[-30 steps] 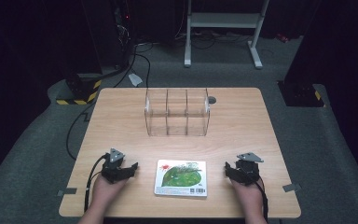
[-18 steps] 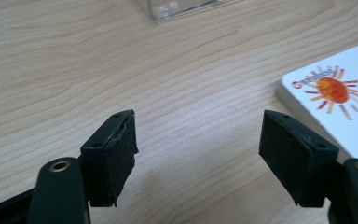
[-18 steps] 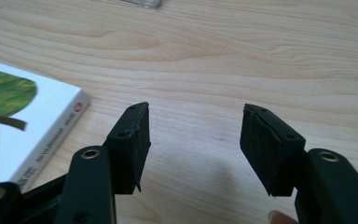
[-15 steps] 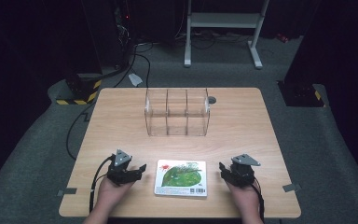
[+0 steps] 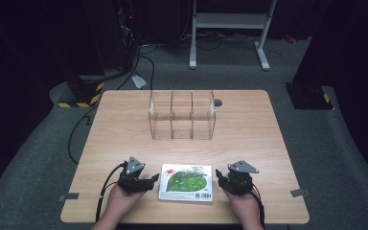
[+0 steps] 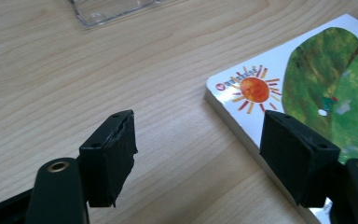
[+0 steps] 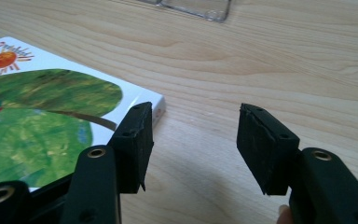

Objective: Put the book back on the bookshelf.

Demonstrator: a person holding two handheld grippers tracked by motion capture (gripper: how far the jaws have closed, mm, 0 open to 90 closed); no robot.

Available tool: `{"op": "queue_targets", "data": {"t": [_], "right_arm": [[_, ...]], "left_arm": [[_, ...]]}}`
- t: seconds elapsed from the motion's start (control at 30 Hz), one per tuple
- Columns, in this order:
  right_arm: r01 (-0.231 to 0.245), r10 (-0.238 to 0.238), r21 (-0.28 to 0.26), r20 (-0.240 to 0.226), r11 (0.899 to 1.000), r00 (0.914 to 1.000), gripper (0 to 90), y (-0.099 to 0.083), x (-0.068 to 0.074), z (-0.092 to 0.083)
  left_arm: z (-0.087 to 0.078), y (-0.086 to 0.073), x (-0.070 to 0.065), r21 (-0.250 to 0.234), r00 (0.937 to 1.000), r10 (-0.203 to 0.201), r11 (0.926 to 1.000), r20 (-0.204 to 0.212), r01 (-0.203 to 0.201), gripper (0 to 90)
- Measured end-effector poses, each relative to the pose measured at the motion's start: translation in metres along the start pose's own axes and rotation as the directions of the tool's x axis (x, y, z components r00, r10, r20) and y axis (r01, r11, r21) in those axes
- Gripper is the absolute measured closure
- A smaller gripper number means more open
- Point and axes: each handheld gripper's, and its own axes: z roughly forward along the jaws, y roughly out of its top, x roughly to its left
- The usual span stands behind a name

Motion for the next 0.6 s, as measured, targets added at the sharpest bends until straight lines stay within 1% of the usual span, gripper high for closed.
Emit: {"op": "queue_targets", "data": {"t": [0.07,0.1,0.17,0.2,0.23,0.33,0.37,0.4,0.43,0.5,0.53,0.57,0.6], "right_arm": [[0.007,-0.007,-0.001,-0.009,1.0,0.9999,45.2,0.0,0.004,0.0],[0.006,-0.006,-0.003,-0.013,1.0,0.9999,45.1,0.0,0.006,0.0],[0.023,-0.023,-0.006,-0.022,1.0,0.9995,44.5,0.0,0.009,0.0],[0.019,-0.019,-0.003,-0.025,1.0,0.9995,44.2,0.0,0.011,0.0],[0.019,-0.019,-0.006,-0.03,1.0,0.9994,44.0,0.0,0.013,0.0],[0.022,-0.022,-0.002,-0.047,1.0,0.9987,43.1,0.0,0.017,0.001],[0.023,-0.023,-0.003,-0.05,1.0,0.9985,43.0,0.0,0.019,0.001],[0.02,-0.02,-0.001,-0.054,1.0,0.9983,42.8,0.0,0.02,0.001],[0.027,-0.027,-0.005,-0.057,1.0,0.998,42.6,0.0,0.02,0.001],[0.023,-0.023,-0.007,-0.064,1.0,0.9977,42.4,0.0,0.021,0.001],[0.015,-0.015,-0.006,-0.069,1.0,0.9975,42.4,0.0,0.022,0.0],[0.003,-0.003,0.001,-0.077,1.0,0.997,42.0,-0.001,0.023,0.0],[-0.001,0.001,0.007,-0.084,1.0,0.9964,41.3,-0.001,0.024,0.0]], "left_arm": [[0.001,0.0,-0.003,0.0,0.9999,0.003,1.0,0.011,-0.003,27.1],[0.001,0.0,-0.004,0.001,0.9997,-0.006,1.0,0.024,0.006,27.1],[0.002,0.0,-0.007,0.0,0.9994,-0.004,1.0,0.034,0.004,27.1],[0.002,0.0,-0.009,0.001,0.9992,-0.001,1.0,0.039,0.001,27.2],[0.003,0.0,-0.012,-0.002,0.999,-0.006,1.0,0.045,0.006,27.2],[0.006,0.0,-0.016,0.008,0.9987,0.015,0.9999,0.048,-0.015,27.1],[0.007,0.0,-0.019,0.011,0.9984,0.012,0.9999,0.055,-0.013,27.0],[0.008,0.0,-0.02,0.013,0.9982,0.024,0.9996,0.054,-0.025,26.8],[0.009,-0.001,-0.023,0.015,0.998,0.021,0.9997,0.059,-0.021,26.9],[0.011,-0.001,-0.025,0.024,0.9973,0.021,0.9995,0.07,-0.023,26.8],[0.013,-0.001,-0.027,0.026,0.9971,0.018,0.9995,0.074,-0.02,26.8],[0.014,-0.002,-0.027,0.028,0.9969,0.024,0.9993,0.075,-0.026,26.6],[0.016,-0.002,-0.028,0.033,0.9967,0.016,0.9993,0.079,-0.019,26.6]]}}
